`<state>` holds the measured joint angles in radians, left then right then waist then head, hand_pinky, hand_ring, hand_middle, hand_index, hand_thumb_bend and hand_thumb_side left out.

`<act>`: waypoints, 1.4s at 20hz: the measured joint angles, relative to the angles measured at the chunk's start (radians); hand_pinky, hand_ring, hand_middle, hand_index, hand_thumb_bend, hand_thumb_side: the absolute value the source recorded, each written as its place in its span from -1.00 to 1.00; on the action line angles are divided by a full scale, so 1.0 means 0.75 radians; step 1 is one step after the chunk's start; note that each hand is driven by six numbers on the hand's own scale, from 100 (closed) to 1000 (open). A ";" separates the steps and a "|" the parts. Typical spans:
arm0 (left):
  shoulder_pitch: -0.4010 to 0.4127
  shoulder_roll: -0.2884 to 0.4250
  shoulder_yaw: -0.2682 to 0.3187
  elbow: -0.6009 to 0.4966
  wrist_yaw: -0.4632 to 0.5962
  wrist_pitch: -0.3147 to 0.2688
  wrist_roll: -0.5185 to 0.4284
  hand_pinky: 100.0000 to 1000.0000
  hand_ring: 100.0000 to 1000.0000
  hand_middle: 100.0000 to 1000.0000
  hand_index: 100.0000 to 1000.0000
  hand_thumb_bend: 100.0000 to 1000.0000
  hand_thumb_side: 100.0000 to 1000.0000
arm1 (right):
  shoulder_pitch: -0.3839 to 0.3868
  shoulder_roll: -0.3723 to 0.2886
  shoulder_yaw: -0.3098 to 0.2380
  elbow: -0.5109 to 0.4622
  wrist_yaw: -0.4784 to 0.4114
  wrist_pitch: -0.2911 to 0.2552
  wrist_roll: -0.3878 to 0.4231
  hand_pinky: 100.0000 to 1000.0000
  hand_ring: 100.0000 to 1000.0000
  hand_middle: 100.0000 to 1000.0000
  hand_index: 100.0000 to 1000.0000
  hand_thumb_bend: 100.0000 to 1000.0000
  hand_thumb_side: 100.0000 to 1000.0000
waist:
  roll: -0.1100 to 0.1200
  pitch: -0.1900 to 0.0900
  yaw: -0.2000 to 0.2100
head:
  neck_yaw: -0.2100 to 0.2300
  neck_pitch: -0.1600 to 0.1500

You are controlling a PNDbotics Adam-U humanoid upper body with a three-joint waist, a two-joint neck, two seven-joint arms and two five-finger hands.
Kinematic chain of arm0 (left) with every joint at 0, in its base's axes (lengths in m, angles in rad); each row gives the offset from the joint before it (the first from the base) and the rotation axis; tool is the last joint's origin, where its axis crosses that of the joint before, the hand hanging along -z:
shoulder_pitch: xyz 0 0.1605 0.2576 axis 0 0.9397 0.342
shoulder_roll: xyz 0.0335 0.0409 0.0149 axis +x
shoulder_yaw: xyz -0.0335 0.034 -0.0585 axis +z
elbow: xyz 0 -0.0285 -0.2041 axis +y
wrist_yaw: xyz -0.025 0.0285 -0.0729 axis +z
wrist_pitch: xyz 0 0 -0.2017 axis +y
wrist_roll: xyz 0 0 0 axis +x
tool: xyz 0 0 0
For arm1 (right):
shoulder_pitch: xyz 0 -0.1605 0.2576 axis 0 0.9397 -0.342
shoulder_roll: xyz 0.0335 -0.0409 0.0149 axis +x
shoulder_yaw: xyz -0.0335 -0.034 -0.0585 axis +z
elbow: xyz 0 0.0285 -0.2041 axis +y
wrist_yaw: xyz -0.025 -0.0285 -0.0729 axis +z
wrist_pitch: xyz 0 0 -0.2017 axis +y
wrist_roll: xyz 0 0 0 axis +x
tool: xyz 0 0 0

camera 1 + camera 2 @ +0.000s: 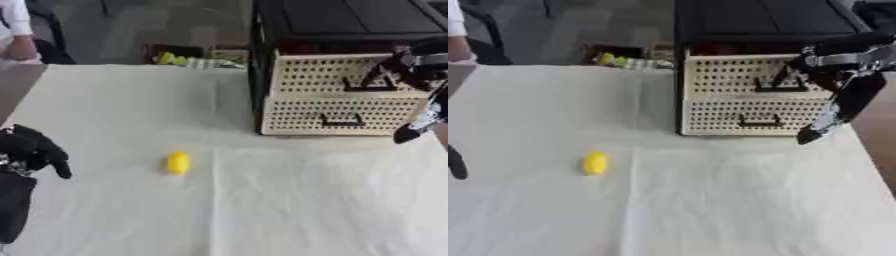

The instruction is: Pick up objects from table and place into drawer.

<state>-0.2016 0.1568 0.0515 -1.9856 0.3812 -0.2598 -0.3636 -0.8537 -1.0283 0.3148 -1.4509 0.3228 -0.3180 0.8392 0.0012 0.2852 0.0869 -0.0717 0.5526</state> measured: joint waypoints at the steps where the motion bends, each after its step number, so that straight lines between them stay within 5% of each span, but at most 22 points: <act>1: 0.000 0.000 0.000 0.000 0.001 0.000 0.000 -0.32 -0.01 0.01 0.19 -1.00 0.66 | 0.004 -0.004 0.000 -0.005 0.000 0.000 0.000 -1.00 -0.61 -1.00 0.34 0.35 0.04 | 0.000 0.000 0.000 | -0.001 0.000; 28: -0.002 0.000 0.001 0.000 0.009 0.024 0.009 -0.31 0.00 0.01 0.18 -1.00 0.68 | 0.137 -0.095 -0.023 -0.153 -0.056 0.009 0.008 -1.00 -0.64 -1.00 0.34 0.30 0.09 | -0.009 -0.005 0.001 | -0.002 0.000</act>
<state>-0.2031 0.1568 0.0519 -1.9856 0.3878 -0.2421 -0.3566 -0.7511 -1.0995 0.2977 -1.5659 0.2809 -0.3115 0.8454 -0.0058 0.2816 0.0874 -0.0732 0.5523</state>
